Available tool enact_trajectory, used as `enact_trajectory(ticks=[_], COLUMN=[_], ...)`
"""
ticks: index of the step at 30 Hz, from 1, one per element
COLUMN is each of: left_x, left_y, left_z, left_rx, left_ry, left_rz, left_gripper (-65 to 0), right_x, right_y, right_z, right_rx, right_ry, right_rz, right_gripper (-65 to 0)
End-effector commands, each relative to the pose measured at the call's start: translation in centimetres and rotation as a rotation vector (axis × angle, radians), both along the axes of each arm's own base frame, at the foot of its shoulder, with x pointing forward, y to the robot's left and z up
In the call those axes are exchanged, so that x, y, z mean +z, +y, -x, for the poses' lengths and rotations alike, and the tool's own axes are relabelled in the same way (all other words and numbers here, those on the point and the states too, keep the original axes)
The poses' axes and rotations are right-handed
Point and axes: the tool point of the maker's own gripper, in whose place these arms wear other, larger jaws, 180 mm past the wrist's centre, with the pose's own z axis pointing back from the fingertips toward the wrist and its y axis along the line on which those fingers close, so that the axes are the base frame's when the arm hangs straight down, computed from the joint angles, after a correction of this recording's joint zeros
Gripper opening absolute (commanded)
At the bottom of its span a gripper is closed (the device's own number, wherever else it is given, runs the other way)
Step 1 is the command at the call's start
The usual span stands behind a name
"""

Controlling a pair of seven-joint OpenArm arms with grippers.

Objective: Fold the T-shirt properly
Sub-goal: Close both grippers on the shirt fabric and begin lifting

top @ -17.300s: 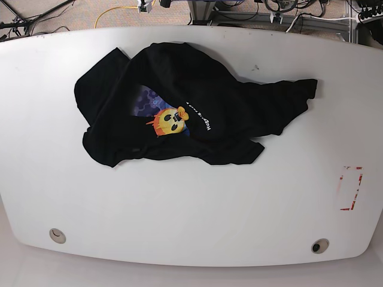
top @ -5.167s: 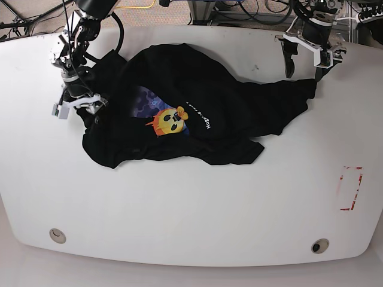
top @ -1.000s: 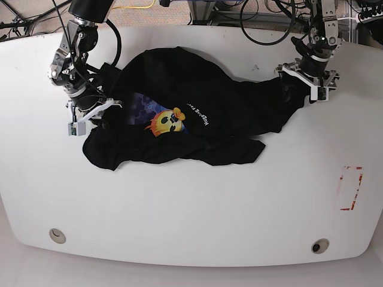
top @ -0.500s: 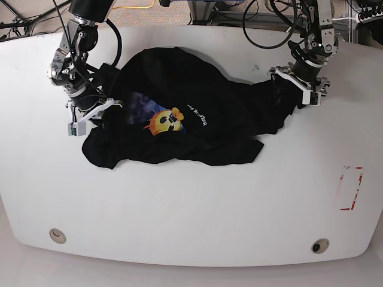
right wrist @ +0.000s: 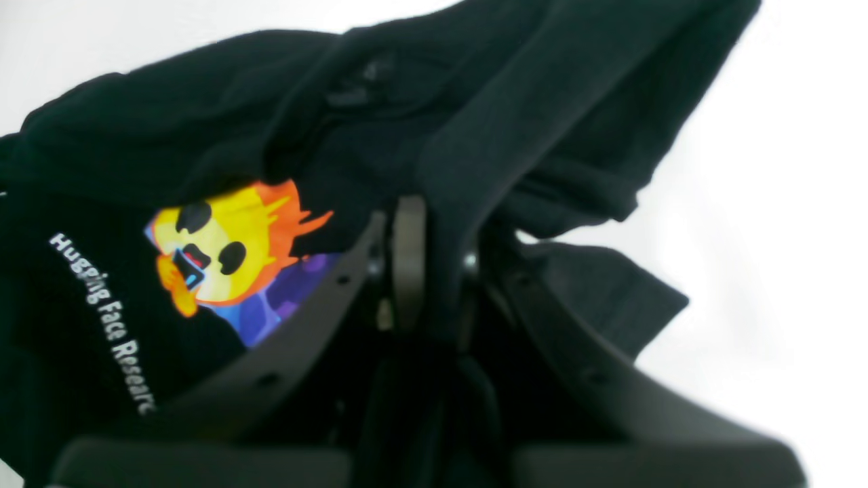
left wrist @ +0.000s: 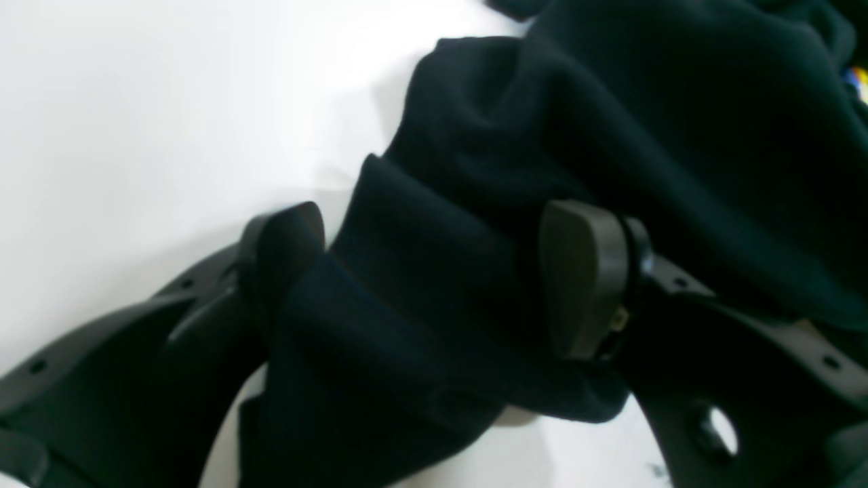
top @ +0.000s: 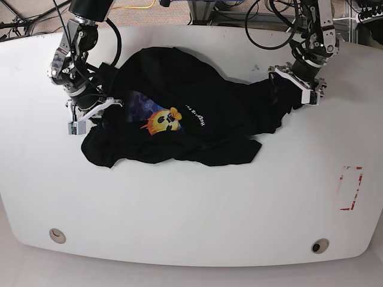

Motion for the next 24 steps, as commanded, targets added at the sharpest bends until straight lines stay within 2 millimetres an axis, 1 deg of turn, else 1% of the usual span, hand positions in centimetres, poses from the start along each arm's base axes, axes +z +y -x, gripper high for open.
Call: enact_trajectory(ticks=[1, 6, 10, 12, 18, 20, 22, 24], left_x=[-2.8, -3.5, -4.1, -4.0, -3.6, -3.4, -2.7, -2.4], left_y=[-0.8, -1.0, -1.1, -0.9, -0.9, -0.8, -0.6, -0.6], left_z=[2.3, 2.9, 3.3, 2.8, 2.3, 2.1, 1.3, 1.1], left_rx=[-0.070, -0.097, -0.111, -0.095, -0.084, -0.079, -0.053, -0.052], left_ry=[0.149, 0.186, 0.220, 0.214, 0.189, 0.175, 0.146, 0.136], left_rz=[-0.039, -0.045, -0.054, -0.054, -0.052, -0.053, -0.053, -0.054], left_gripper=[-20.3, -25.8, -34.7, -42.8, -54.5, -57.0, -61.9, -62.7], right_x=[1.6, 1.5, 1.5, 1.6, 1.7, 1.7, 1.7, 1.8], right_y=[-0.3, -0.2, -0.3, -0.4, -0.5, -0.5, -0.4, -0.4], right_z=[-0.9, -0.9, -0.8, -0.9, -0.9, -0.9, -1.0, -1.0], right_rx=[-0.003, 0.000, 0.001, 0.001, -0.003, -0.002, -0.004, -0.005], right_ry=[-0.057, -0.054, -0.051, -0.055, -0.058, -0.058, -0.058, -0.061], right_rz=[0.004, 0.003, 0.002, 0.006, 0.009, 0.009, 0.008, 0.008], right_gripper=[-64.4, -64.5, -64.5, -64.5, -64.6, -64.6, -64.7, -64.7])
